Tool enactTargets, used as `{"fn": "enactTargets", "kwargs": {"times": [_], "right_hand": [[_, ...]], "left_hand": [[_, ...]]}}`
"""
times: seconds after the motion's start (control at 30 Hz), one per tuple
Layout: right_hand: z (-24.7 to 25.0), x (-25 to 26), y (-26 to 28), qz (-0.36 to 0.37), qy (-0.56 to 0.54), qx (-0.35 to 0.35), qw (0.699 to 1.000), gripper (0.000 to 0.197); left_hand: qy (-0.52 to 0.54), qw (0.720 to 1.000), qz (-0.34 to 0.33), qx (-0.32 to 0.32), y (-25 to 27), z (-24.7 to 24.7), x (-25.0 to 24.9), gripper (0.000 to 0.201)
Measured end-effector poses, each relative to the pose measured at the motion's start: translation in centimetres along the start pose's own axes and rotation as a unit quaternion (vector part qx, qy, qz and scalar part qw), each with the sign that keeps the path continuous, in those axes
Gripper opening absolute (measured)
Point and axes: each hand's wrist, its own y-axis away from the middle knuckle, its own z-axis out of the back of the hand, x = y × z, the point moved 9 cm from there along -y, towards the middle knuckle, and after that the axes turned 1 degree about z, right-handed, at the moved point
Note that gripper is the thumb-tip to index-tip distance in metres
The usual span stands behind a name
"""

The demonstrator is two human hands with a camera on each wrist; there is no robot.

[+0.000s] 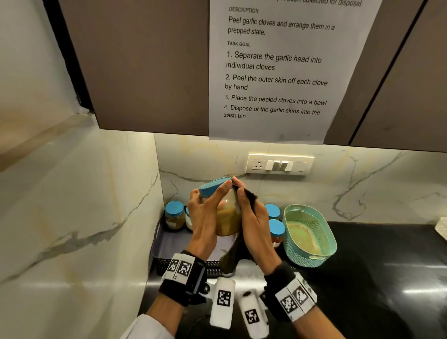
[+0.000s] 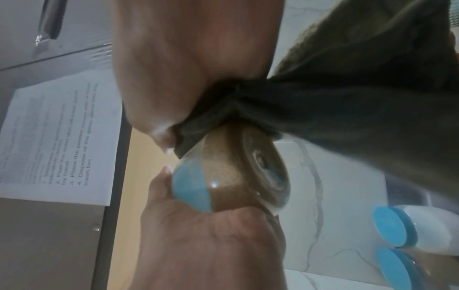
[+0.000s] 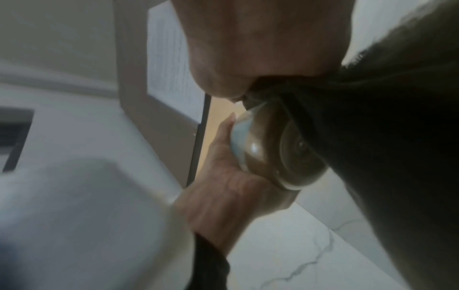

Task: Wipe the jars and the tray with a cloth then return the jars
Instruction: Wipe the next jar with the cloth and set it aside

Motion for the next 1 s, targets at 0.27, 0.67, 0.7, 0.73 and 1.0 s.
{"fn": "enactTargets", "kwargs": {"times": [0.27, 0.67, 0.7, 0.73, 1.0], "right_hand": [[0.7, -0.5, -0.6, -0.027, -0.056, 0.019, 0.998, 0.038], [0.4, 1.3, -0.5, -0.002, -0.017, 0.017, 1.0, 0.034], [0.0, 1.8, 0.2, 0.029, -0.002, 0.015, 0.999, 0.036], [-0.3, 2.0, 1.1, 0.062, 0.013, 0.011, 0.998, 0.038], [2.1, 0.2, -0.7, -0.025, -0.042, 0.019, 0.999, 0.028]], "left_hand": [[0.029, 0.999, 0.015, 0.028, 0.1, -1.4, -0.6, 0.083], [-0.034, 0.999, -0.038, -0.007, 0.8, -1.7, -0.7, 0.099], [-0.029, 0.999, -0.037, -0.012, 0.7, -1.6, -0.9, 0.1], [-0.022, 0.999, -0.033, -0.02, 0.6, -1.4, -0.9, 0.103], [0.008, 0.999, 0.025, 0.042, 0.8, -1.3, 0.7, 0.075]]}}
